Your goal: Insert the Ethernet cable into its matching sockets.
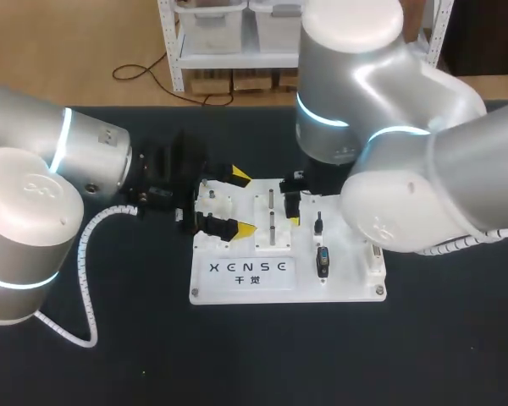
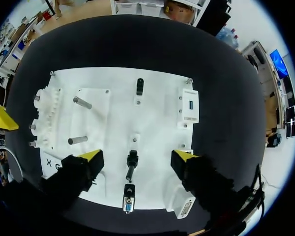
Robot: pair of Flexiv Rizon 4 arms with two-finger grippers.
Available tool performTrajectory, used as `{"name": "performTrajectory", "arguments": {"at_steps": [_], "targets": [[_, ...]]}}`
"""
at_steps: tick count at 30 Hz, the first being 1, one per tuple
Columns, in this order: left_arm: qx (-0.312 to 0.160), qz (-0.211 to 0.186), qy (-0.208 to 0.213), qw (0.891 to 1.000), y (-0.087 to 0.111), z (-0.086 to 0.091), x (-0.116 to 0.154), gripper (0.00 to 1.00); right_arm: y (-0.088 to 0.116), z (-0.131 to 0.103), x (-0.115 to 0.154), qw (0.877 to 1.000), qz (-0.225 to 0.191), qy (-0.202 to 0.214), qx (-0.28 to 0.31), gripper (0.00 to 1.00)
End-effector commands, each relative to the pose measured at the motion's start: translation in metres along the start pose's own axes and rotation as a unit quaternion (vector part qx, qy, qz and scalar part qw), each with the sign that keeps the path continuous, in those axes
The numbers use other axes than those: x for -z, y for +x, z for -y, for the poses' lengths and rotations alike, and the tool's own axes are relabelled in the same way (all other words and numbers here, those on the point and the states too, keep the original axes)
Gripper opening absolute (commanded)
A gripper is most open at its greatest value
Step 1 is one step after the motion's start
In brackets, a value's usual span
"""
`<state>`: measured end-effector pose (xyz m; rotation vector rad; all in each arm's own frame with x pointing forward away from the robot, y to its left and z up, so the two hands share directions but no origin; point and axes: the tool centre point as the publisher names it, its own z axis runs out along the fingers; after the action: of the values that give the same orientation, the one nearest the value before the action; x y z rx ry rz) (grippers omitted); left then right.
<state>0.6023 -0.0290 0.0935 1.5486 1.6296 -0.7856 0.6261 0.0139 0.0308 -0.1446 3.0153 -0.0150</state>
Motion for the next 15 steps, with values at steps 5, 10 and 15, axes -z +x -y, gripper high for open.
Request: {"name": "performTrajectory", "arguments": {"at_steps": [5,10,15], "targets": [[-0.001,0.002,0.0,1.0,0.0014,-0.0005,-0.0001,1.0,0.002,0.0015,-0.0029,1.0,0.0,-0.003,0.004,0.45],[-0.001,0.002,0.0,1.0,0.0014,-0.0005,-0.0001,1.0,0.0042,-0.001,-0.0038,1.0,-0.006,-0.005,0.009,0.42],[-0.001,0.002,0.0,1.0,0.0014,-0.0005,-0.0001,1.0,0.006,-0.0026,-0.0055,1.0,-0.009,-0.007,0.013,0.44]]}}
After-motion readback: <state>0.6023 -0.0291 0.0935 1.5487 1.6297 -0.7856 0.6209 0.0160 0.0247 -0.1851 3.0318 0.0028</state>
